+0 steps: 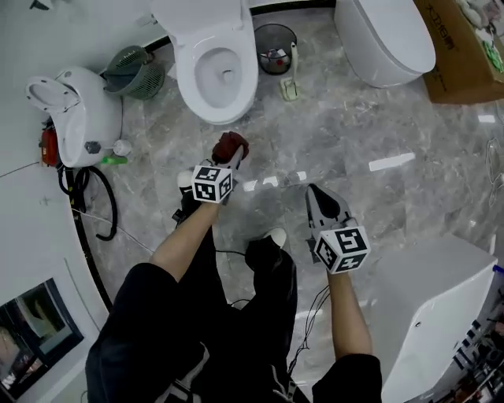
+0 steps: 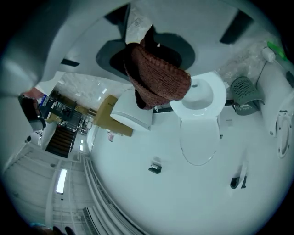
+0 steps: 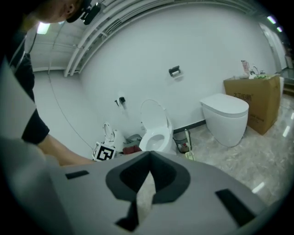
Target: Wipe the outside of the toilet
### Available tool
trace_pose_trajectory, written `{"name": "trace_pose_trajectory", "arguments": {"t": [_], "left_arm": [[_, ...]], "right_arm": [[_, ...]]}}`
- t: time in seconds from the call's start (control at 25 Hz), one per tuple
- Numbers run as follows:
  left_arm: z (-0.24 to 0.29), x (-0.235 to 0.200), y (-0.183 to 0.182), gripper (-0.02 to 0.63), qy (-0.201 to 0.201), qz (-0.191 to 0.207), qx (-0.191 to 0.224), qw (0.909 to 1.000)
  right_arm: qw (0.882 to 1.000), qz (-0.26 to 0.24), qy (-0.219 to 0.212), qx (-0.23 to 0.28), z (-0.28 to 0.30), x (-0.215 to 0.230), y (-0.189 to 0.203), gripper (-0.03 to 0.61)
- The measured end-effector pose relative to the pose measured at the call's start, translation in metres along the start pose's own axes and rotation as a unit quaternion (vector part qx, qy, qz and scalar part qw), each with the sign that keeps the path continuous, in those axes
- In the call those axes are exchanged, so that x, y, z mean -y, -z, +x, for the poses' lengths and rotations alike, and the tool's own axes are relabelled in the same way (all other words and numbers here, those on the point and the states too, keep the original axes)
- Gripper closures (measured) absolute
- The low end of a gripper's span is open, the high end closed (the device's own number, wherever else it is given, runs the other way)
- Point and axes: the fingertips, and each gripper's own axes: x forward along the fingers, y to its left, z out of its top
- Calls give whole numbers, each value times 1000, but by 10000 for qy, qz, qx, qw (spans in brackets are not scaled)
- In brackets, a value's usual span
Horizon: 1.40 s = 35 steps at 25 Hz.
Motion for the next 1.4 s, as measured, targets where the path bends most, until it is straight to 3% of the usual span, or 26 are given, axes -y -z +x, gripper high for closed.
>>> {"name": "trace_pose_trajectory", "arguments": {"t": [0.16,0.4,0.64,0.88,1.4], "left_arm": [[-27,21,-60,500,-161,-128,327,9993],[-37,28,-107,499,-370,-413,628,9965],[-5,16,-129,499,-642,-611,763,9931],[40,-3,-151,499,-896,-784,811,9896],[101,-44,-174,499,-1428,-1268,904,9774]], "right_arm": [[9995,-285,-100,-103,-22,-1,-45,577],[9985,-483,-214,-126,-6,-5,-108,577],[9940,-820,-635,-344,50,-1,-161,577],[9814,-1321,-1086,-876,110,16,-183,577],[9720,-1563,-1319,-1155,197,66,-229,577]]}}
